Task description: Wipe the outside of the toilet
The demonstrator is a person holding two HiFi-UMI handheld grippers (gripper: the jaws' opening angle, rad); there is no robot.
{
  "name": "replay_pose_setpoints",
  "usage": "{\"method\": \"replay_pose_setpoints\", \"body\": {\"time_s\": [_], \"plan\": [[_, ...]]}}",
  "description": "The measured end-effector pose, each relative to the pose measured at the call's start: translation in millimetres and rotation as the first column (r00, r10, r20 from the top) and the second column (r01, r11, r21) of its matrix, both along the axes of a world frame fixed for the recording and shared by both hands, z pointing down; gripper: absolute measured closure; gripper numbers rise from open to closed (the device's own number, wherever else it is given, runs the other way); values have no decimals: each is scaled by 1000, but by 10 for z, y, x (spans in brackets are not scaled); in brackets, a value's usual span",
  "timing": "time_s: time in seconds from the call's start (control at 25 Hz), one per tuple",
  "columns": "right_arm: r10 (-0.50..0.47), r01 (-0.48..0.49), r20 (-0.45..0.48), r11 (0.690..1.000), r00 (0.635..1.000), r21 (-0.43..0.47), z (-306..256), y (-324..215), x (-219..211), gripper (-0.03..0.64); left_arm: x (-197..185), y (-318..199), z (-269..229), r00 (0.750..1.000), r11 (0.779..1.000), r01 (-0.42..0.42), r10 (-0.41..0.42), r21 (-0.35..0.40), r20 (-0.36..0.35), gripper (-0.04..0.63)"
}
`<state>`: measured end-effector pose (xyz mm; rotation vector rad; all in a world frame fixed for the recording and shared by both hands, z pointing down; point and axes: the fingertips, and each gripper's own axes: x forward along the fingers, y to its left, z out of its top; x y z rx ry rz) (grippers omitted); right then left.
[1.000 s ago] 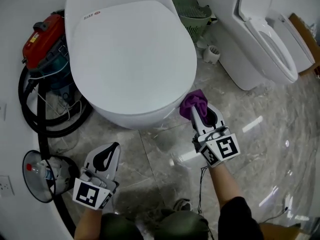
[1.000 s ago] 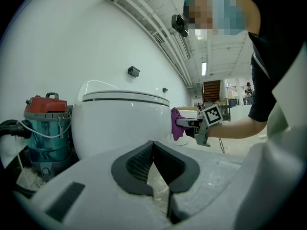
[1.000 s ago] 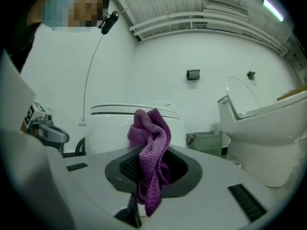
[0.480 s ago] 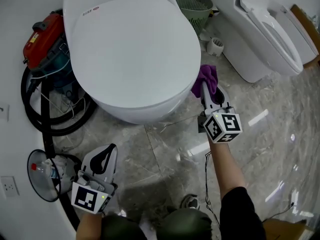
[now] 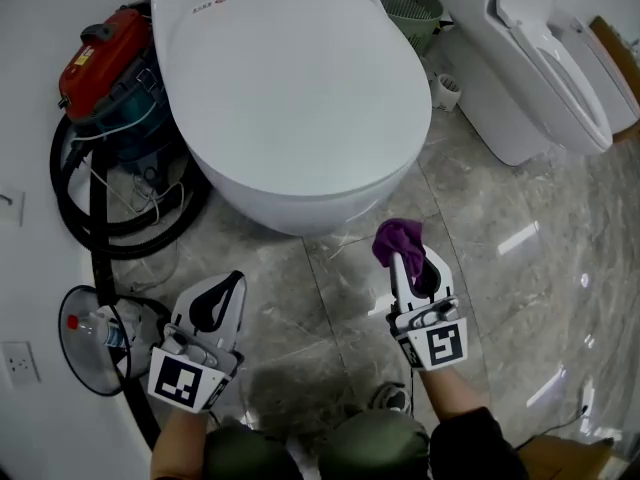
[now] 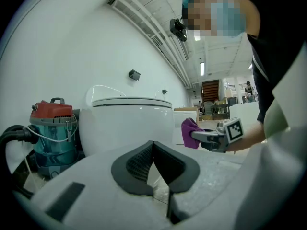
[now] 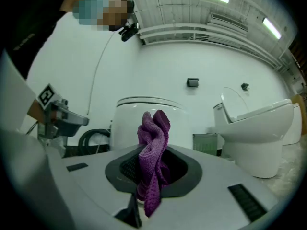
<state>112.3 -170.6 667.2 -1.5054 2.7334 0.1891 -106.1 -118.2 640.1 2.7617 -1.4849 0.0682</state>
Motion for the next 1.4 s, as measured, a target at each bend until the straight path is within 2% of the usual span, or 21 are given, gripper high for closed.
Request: {"method": "replay_pose_setpoints", "body": {"time_s": [0.12,0.24,0.44,0.6,0.8,1.12,1.28,1.4], "plan": [[-155,156,-39,988,987,5,135,263,-539,551,-15,17,40,1000,1000,-11,11,-12,21,595],[-252,252,-42,968,967,-14,277,313,-1019,551,-60,62,71,999,1000,-12,13,-19,43,595],[-325,321,-60,945,944,-58,438,206,-1658,551,-136,134,41,999,1000,5,-5,9,40,595],[-304,303,-45,952,952,-34,420,29,-1784,551,-164,152,62,997,1000,21,-20,-13,72,595],[-281,280,-21,959,960,-33,383,3,-1509,551,-80,90,65,998,1000,20,-19,-15,58,595],[-192,190,-25,978,981,-81,470,-143,-700,549,212,-18,224,998,999,-12,15,-48,54,595],[-36,36,1,988,999,-152,634,-446,-103,549,328,-63,272,999,998,-25,27,-55,44,595],[83,-75,39,982,996,-174,698,-789,283,551,420,-94,278,998,997,-50,52,-52,42,595]]}}
